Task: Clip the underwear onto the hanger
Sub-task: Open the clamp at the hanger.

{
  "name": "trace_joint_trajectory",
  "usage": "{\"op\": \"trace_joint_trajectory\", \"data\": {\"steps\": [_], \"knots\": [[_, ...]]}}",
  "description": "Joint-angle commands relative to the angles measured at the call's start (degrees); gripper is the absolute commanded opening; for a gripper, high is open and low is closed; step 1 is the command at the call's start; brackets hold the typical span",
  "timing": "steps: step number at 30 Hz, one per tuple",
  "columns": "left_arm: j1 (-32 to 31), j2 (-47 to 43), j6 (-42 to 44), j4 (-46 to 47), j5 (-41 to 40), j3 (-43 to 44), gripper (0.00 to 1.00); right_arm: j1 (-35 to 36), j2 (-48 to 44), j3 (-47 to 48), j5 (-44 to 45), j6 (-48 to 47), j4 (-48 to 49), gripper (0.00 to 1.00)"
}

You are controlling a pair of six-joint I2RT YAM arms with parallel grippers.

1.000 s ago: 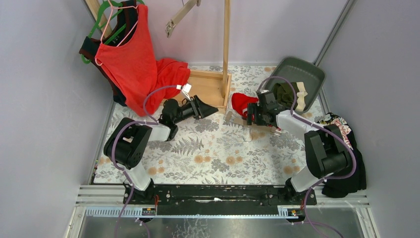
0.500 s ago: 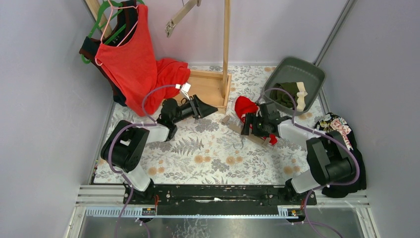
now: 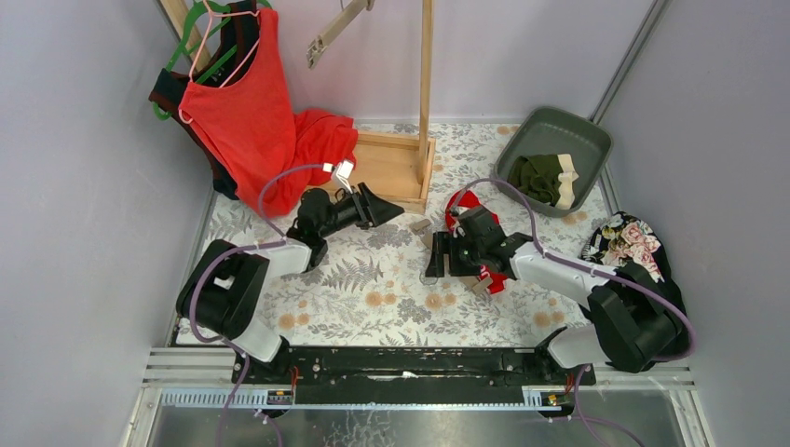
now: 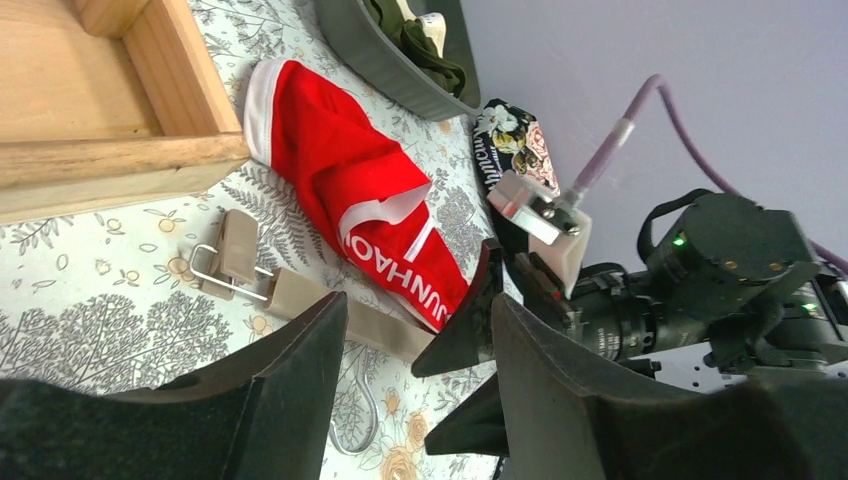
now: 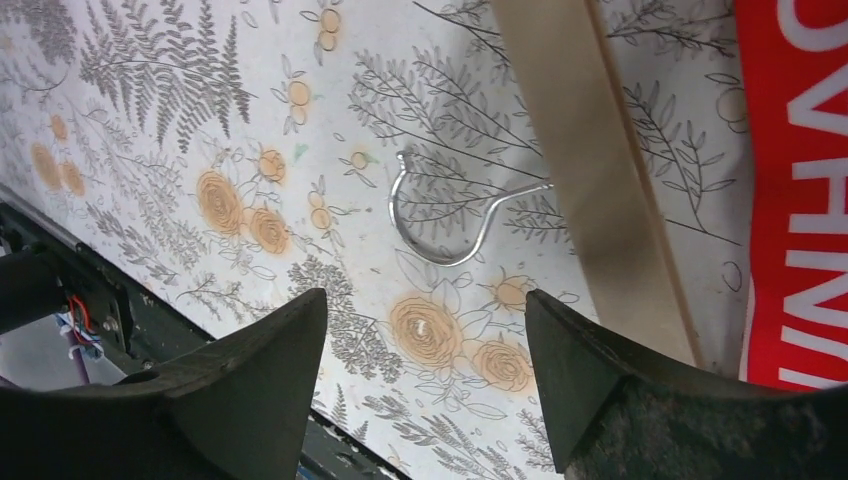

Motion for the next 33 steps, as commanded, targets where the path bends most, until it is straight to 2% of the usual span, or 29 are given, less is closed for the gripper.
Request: {"op": "trace_joint_trajectory", "data": {"steps": [1, 7, 13, 19, 25, 31, 33], "knots": [[1.0, -2.4, 1.8, -1.1, -2.5, -1.9, 0.55, 1.2, -1.5, 6.4, 5.6, -2.4, -2.9, 0.79], [1.4, -3.5, 0.5, 0.0, -3.4, -3.0, 0.58, 1.2, 4.9, 18.5, 15.9, -17.4, -10.6, 0.82], [1.6, -2.9, -0.3, 0.8, -3.3, -3.2, 0.59, 1.1, 9.0, 19.0, 16.2, -27.7, -9.7, 0.81], [1.9, -0.6, -3.4, 4.7, -2.6, -3.9, 0.64, 1.5, 8.4, 15.7, 15.7, -28.3, -5.9, 0.8], [2.6, 2.8, -10.4, 13.2, -1.1, -5.7, 0.87, 2.4, 10.8, 14.6, 15.8, -27.7, -4.3, 0.78], [3.8, 7.6, -18.2, 24.1, 2.0, -7.1, 1.0, 4.2, 14.4, 13.8, 16.9, -26.7, -1.4, 0.74], [4.5, 9.5, -21.5, 29.2, 2.8, -7.9, 1.0, 4.7, 15.3, 13.7, 18.6, -26.3, -0.8, 0.73]]}}
